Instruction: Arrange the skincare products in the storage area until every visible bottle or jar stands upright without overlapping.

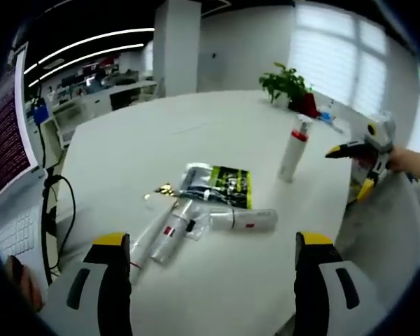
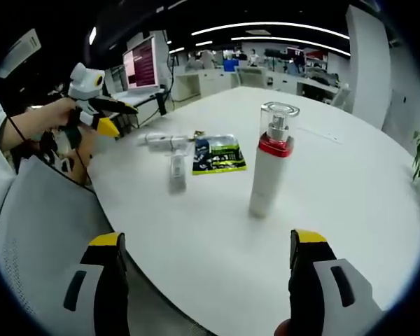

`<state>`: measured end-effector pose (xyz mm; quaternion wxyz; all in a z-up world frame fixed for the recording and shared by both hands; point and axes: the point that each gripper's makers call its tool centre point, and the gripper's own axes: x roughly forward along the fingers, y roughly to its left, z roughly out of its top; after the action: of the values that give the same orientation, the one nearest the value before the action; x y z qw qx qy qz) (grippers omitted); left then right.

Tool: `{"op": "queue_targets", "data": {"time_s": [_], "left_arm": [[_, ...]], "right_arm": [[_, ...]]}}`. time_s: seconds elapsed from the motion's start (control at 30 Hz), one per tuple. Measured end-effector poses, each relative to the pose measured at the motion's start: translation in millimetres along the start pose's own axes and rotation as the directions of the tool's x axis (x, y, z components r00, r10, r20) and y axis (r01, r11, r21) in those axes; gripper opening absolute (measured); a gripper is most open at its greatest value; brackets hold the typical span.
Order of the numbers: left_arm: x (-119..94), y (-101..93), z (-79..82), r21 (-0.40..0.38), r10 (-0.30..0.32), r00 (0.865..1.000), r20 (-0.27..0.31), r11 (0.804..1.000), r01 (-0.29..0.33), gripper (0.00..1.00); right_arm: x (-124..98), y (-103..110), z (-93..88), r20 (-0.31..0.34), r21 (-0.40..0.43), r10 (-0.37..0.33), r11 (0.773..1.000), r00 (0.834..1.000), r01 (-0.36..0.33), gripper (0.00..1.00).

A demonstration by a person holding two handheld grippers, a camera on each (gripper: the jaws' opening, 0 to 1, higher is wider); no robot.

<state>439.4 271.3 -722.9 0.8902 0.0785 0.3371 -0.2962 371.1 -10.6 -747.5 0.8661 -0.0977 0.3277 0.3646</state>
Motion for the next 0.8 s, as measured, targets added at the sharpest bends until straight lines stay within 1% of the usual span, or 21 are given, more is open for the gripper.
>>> {"op": "queue_targets", "data": {"time_s": [0.03, 0.1, 0.2, 0.23, 0.3, 0.37, 0.5, 0.57, 0.63, 0.7, 0.73, 0.8], "left_arm": [[1, 0.3, 0.1, 0.001, 0.001, 1.000, -0.011, 1.000, -0.001, 0.89], [4, 8.9, -2.4, 0.003, 0.001, 0.999, -0.039, 1.000, 0.000, 0.89], [8, 16.3, -4.1, 0.000, -0.001, 0.998, -0.062, 1.000, 0.001, 0.86], [13, 24.3, -6.2, 0.006, 0.006, 0.996, -0.084, 1.000, -0.006, 0.85], [19, 32.3, -9.8, 0.005, 0.012, 0.993, -0.114, 1.000, -0.012, 0.84], [25, 42.1, -12.2, 0.002, 0.010, 0.992, -0.122, 1.000, -0.009, 0.82], [33, 59.8, -10.1, 0.005, 0.013, 0.991, -0.137, 1.000, -0.012, 0.80], [36, 64.1, -6.4, -0.003, 0.007, 0.990, -0.142, 1.000, -0.007, 0.78], [37, 61.5, -1.2, -0.012, -0.001, 0.991, -0.131, 1.000, -0.001, 0.76], [41, 67.7, 2.4, -0.013, 0.002, 0.991, -0.132, 1.000, -0.004, 0.76], [42, 75.0, 2.2, -0.007, 0.006, 0.990, -0.141, 1.000, -0.007, 0.75], [45, 79.3, 1.7, 0.001, 0.010, 0.988, -0.156, 1.000, -0.010, 0.74]], "right_arm": [[0, 0, 0.0, 0.000, 0.000, 0.001, 1.000, 1.000, -0.001, 0.96], [0, -1, 0.0, 0.002, 0.002, 0.002, 1.000, 1.000, -0.002, 0.96], [1, -1, -1.8, -0.001, 0.008, 0.007, 1.000, 1.000, -0.007, 0.95], [2, 0, -2.3, -0.004, 0.011, 0.012, 1.000, 1.000, -0.012, 0.95], [2, 1, -3.5, -0.009, 0.015, 0.018, 1.000, 1.000, -0.017, 0.94], [3, 1, -4.8, -0.014, 0.014, 0.021, 1.000, 1.000, -0.021, 0.94], [4, 2, -8.0, -0.031, 0.018, 0.025, 1.000, 0.999, -0.024, 0.94], [4, 2, -9.1, -0.034, 0.026, 0.024, 0.999, 0.999, -0.023, 0.93], [4, 2, -10.8, -0.039, 0.033, 0.026, 0.999, 0.999, -0.024, 0.93], [6, 3, -12.9, -0.047, 0.034, 0.031, 0.999, 0.998, -0.029, 0.93], [6, 3, -13.6, -0.050, 0.034, 0.032, 0.999, 0.998, -0.031, 0.93], [6, 4, -13.9, -0.055, 0.030, 0.033, 0.999, 0.998, -0.031, 0.93]]}}
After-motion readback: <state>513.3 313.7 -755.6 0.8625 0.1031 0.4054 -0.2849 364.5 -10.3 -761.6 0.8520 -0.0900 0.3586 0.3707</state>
